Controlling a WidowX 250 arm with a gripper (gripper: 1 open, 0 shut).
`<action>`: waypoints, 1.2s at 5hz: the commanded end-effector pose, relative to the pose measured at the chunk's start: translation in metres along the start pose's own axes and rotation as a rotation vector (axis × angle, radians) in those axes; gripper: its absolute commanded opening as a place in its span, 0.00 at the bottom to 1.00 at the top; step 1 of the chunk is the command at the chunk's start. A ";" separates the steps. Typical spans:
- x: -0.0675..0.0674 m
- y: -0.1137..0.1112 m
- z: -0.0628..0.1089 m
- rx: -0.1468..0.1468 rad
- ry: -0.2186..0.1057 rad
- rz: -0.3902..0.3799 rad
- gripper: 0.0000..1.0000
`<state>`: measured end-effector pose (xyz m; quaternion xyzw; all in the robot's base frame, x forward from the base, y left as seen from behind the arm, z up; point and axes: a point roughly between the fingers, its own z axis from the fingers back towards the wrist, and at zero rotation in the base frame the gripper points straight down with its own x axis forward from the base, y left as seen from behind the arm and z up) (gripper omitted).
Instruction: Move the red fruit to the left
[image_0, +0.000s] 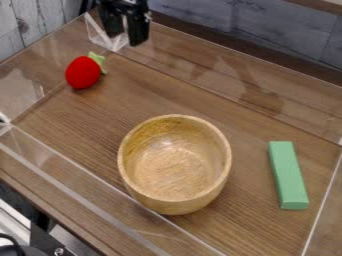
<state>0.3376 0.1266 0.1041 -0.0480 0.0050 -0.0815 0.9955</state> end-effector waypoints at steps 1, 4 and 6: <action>0.007 -0.012 0.019 0.051 -0.086 0.032 1.00; 0.018 -0.051 0.021 0.059 -0.134 0.193 1.00; 0.010 -0.054 0.025 0.062 -0.174 0.261 1.00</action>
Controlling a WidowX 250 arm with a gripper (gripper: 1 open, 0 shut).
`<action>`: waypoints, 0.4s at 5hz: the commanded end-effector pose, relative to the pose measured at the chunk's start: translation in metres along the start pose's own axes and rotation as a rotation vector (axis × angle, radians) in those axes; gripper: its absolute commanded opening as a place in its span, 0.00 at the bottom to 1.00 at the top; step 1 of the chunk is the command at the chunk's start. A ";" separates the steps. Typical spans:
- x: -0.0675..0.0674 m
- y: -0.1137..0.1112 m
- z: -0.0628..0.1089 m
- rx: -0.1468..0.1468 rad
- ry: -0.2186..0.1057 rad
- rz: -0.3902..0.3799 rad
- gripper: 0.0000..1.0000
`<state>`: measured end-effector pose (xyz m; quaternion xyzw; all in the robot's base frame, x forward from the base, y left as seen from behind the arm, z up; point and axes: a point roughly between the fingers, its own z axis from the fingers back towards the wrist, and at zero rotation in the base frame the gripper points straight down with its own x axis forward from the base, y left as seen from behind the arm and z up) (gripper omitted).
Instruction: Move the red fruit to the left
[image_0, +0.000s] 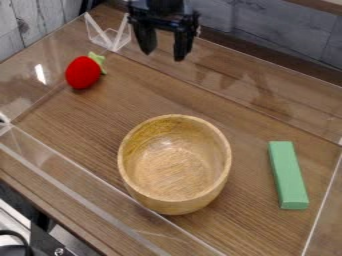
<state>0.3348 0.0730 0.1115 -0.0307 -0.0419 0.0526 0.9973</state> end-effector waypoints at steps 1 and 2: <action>0.000 -0.001 0.026 0.011 -0.093 0.034 1.00; -0.006 0.001 0.027 0.016 -0.109 0.053 1.00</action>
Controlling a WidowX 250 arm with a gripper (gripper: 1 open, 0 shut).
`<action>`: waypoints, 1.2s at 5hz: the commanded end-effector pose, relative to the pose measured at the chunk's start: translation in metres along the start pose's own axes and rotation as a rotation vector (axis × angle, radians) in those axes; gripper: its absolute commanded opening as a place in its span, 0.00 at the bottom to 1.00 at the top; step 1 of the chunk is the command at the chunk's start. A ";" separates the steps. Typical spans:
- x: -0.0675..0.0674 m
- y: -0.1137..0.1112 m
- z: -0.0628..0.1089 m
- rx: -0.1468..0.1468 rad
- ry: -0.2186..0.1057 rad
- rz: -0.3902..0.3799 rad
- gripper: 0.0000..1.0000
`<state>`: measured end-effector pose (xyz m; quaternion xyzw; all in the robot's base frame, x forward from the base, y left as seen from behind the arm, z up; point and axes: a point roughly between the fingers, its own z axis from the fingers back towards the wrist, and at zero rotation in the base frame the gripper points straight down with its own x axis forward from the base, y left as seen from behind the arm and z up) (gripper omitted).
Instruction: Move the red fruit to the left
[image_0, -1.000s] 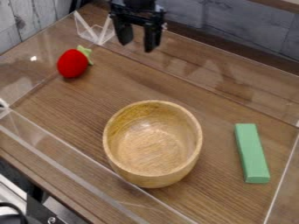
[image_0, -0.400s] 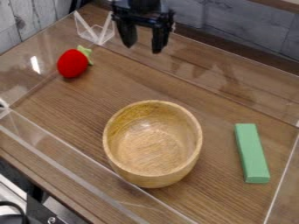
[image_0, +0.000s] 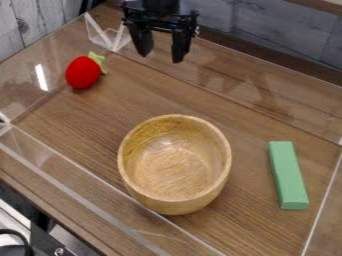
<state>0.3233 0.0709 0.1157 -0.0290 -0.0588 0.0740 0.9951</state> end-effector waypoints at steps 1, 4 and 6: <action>0.007 0.010 0.029 0.012 -0.085 0.002 1.00; 0.001 0.005 0.019 0.012 -0.079 -0.006 1.00; -0.013 -0.025 0.005 -0.007 -0.040 0.026 1.00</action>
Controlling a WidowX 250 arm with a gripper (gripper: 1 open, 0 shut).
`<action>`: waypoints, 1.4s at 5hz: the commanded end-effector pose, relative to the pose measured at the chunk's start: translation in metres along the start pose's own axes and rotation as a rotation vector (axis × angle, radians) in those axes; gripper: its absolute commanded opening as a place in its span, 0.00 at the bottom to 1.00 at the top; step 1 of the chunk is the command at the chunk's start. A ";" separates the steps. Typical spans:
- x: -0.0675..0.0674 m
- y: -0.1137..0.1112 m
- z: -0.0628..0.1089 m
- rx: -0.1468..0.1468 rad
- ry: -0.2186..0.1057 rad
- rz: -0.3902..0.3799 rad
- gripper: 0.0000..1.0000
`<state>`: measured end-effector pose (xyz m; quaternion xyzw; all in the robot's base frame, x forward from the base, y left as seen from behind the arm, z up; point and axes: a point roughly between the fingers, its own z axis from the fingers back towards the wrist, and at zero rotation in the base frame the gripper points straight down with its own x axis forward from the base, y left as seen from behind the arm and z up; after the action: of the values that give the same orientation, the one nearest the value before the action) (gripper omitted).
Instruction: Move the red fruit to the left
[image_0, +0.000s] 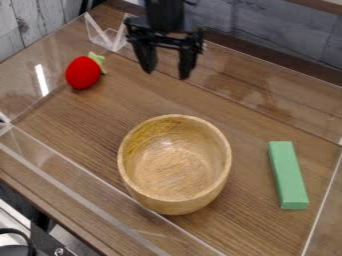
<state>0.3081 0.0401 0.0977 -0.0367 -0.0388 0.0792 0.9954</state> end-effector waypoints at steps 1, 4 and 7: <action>0.010 -0.020 0.015 -0.022 -0.082 0.003 1.00; 0.026 -0.012 0.019 -0.021 -0.106 0.112 1.00; 0.029 0.016 0.003 -0.027 -0.067 0.020 1.00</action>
<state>0.3280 0.0553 0.0877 -0.0525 -0.0481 0.0903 0.9934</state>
